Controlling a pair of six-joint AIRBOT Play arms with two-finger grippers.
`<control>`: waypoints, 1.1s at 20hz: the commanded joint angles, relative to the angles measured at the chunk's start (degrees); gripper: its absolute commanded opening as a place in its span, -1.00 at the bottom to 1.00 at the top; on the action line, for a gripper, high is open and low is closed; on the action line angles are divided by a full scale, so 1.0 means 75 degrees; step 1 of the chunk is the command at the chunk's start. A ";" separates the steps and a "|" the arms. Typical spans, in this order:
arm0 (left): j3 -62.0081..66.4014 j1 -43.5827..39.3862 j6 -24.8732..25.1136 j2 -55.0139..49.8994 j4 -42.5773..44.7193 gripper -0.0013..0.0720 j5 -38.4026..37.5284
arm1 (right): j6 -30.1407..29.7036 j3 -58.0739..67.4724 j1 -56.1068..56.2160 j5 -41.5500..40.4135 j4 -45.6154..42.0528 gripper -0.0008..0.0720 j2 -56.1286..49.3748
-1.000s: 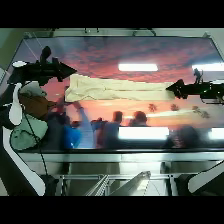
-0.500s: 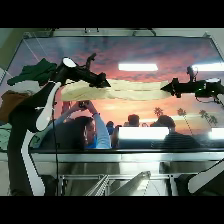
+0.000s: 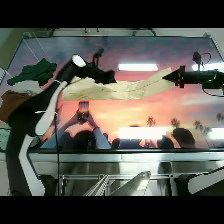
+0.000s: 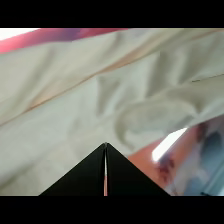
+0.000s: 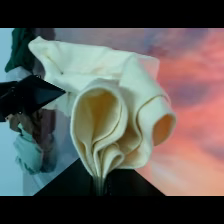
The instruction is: Fold the shirts.
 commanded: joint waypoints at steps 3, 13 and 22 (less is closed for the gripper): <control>0.0006 0.1740 0.0259 0.2608 -0.3066 -0.92 -0.2215 | 0.0239 0.0032 0.1827 -0.0976 0.0889 -0.92 0.0659; -0.0277 0.5362 -0.0291 0.5878 -0.3005 -0.91 -0.3800 | 0.0562 0.3710 0.7289 -0.6787 0.1740 -0.92 -0.2005; -0.2871 0.5144 0.0114 0.6586 -0.3031 -0.92 -0.3669 | -0.0198 0.4482 0.6697 -0.3745 0.3045 -0.10 -0.3013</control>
